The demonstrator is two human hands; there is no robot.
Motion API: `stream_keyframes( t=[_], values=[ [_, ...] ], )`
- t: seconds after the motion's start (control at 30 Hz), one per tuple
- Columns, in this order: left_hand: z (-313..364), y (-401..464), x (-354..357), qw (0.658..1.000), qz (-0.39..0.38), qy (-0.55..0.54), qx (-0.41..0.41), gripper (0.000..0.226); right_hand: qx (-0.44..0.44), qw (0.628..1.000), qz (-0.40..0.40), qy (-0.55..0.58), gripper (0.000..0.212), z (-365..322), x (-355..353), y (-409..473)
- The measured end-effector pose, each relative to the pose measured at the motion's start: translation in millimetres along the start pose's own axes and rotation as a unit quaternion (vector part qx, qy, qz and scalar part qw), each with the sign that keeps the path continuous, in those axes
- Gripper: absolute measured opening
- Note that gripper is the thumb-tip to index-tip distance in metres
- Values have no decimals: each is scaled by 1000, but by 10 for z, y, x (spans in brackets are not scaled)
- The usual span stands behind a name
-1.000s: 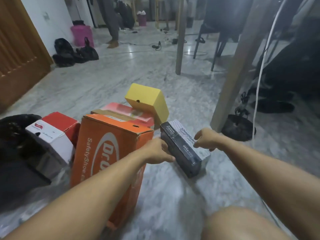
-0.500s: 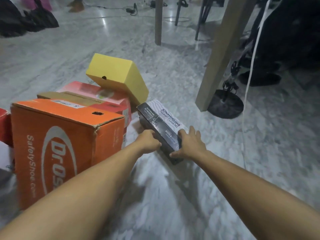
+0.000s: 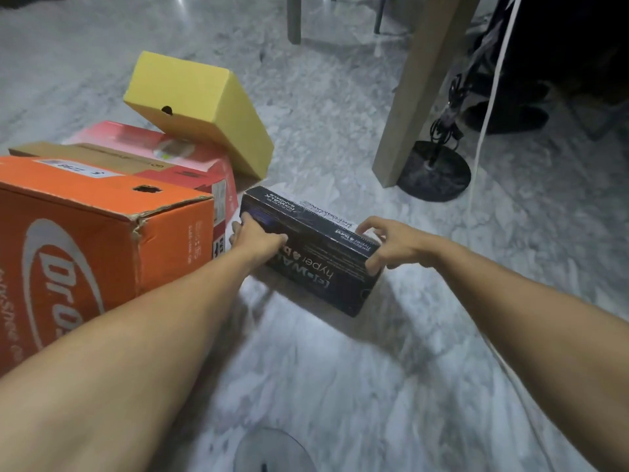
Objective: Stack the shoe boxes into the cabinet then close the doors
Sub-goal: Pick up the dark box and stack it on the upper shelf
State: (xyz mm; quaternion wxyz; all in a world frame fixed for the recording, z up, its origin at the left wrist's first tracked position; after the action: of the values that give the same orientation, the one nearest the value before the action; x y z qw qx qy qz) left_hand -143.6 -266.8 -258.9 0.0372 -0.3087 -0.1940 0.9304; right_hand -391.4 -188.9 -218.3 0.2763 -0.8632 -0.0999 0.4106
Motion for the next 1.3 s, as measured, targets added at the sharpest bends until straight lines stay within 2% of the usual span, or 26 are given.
stream_keyframes(
  t=[0.07, 0.1, 0.23, 0.3, 0.4, 0.5, 0.6, 0.73, 0.8, 0.93, 1.03, 1.17, 1.23, 1.3],
  values=[
    [-90, 68, 20, 1000, 9, -7, -5, 113, 9, 998, -9, 55, 69, 99, -72, 35],
    [-141, 90, 24, 1000, 11, -19, -6, 114, 14, 997, 10, 79, 69, 133, -85, 48],
    [-232, 49, 2, 999, 10, -37, -9, 92, 11, 978, 154, 138, 64, 242, 19, 90],
    [-183, -46, -16, 999, 8, -33, -1, 79, 6, 966, 199, 165, 71, 301, 126, 120],
    [-193, -53, -3, 999, 1, -41, -1, 71, 33, 957, 198, 207, 86, 332, 264, 105],
    [-211, -40, 6, 998, -17, -58, -1, 74, 32, 965, 177, 193, 77, 347, 387, 81],
    [-234, -41, 10, 997, -20, -79, -6, 75, 18, 958, 178, 225, 81, 396, 448, 86],
    [-171, -111, -6, 996, -3, -83, 22, 69, 25, 949, 212, 233, 99, 415, 375, 37],
    [-58, -167, -47, 994, 12, -95, 52, 69, 25, 947, 229, 222, 97, 399, 269, -36],
    [275, -313, -201, 986, 8, -128, 103, 94, 3, 936, 247, 253, 95, 304, -39, -257],
    [551, -471, -352, 985, 15, -111, 134, 107, -20, 924, 276, 262, 106, 147, -311, -500],
    [944, -773, -648, 979, 46, -102, 168, 115, -42, 917, 303, 256, 116, -155, -655, -870],
    [1109, -912, -843, 976, 49, -99, 188, 116, -63, 912, 315, 255, 113, -320, -795, -1044],
    [1260, -1097, -1063, 973, 55, -97, 200, 105, -90, 907, 331, 242, 105, -486, -926, -1224]
  ],
)
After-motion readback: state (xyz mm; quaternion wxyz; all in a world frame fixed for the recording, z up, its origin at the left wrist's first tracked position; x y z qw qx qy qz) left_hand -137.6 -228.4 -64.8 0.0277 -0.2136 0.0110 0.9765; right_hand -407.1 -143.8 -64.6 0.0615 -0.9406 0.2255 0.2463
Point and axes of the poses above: each hand's wrist, its own y-axis towards the middle knuckle, its own x-axis out of the palm, z = x × y, the point moved 1 cm from there along y, towards the middle knuckle, and after that the axes turned 5 degrees about -y, right-handed, at the moved point
